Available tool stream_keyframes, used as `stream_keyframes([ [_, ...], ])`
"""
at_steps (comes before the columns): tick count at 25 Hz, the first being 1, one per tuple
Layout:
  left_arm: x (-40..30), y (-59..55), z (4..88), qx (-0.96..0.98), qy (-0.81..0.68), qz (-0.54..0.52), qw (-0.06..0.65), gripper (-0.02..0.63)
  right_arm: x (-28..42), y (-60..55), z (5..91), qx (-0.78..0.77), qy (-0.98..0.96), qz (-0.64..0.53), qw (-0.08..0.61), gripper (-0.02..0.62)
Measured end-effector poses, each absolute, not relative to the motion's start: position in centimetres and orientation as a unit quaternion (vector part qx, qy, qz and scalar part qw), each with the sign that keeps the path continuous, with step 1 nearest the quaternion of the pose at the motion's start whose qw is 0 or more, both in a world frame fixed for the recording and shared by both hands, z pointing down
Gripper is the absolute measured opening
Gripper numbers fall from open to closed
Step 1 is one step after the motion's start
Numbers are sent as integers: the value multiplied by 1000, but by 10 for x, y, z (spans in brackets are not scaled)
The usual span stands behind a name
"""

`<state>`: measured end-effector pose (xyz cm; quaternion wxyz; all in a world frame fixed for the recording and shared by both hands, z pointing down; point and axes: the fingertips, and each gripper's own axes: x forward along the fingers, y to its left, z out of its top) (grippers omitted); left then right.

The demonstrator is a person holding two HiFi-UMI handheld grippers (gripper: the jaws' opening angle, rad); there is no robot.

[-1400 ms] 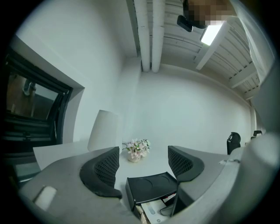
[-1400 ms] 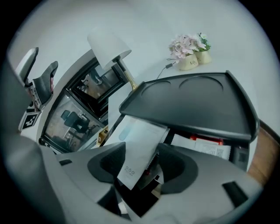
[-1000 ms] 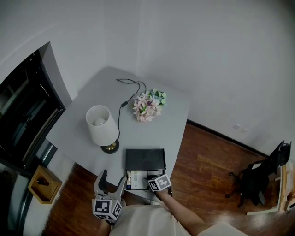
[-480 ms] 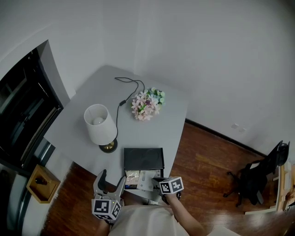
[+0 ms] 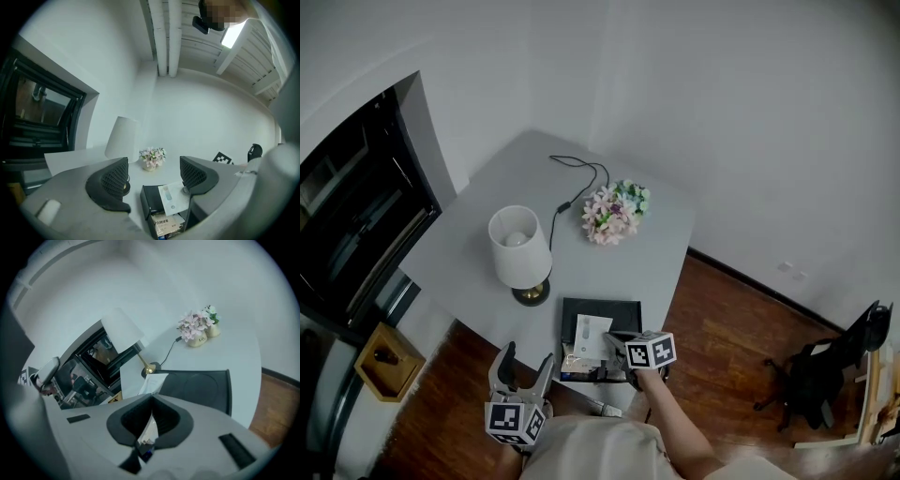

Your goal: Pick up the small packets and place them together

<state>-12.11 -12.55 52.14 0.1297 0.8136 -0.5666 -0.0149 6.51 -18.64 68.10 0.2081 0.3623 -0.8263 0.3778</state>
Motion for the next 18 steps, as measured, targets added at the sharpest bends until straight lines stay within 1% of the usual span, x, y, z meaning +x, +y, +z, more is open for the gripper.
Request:
stream_keyframes([
  [4, -127, -123, 519, 810, -572, -18, 126, 354, 56, -234, 706, 378, -808, 395, 221, 8],
  [11, -136, -122, 518, 804, -581, -23, 124, 354, 48, -260, 739, 413, -778, 379, 283, 6],
  [12, -137, -122, 518, 803, -582, -24, 123, 354, 50, -262, 743, 425, -771, 371, 295, 12],
  [13, -137, -123, 518, 802, -583, -24, 123, 354, 52, -264, 746, 436, -764, 361, 309, 39],
  [15, -138, -124, 518, 801, -585, -24, 123, 354, 55, -266, 746, 451, -761, 335, 326, 52],
  [17, -138, -124, 518, 801, -585, -23, 124, 354, 56, -265, 740, 459, -765, 315, 323, 55],
  [18, -138, -125, 518, 802, -584, -22, 124, 354, 56, -265, 736, 460, -770, 309, 317, 77],
])
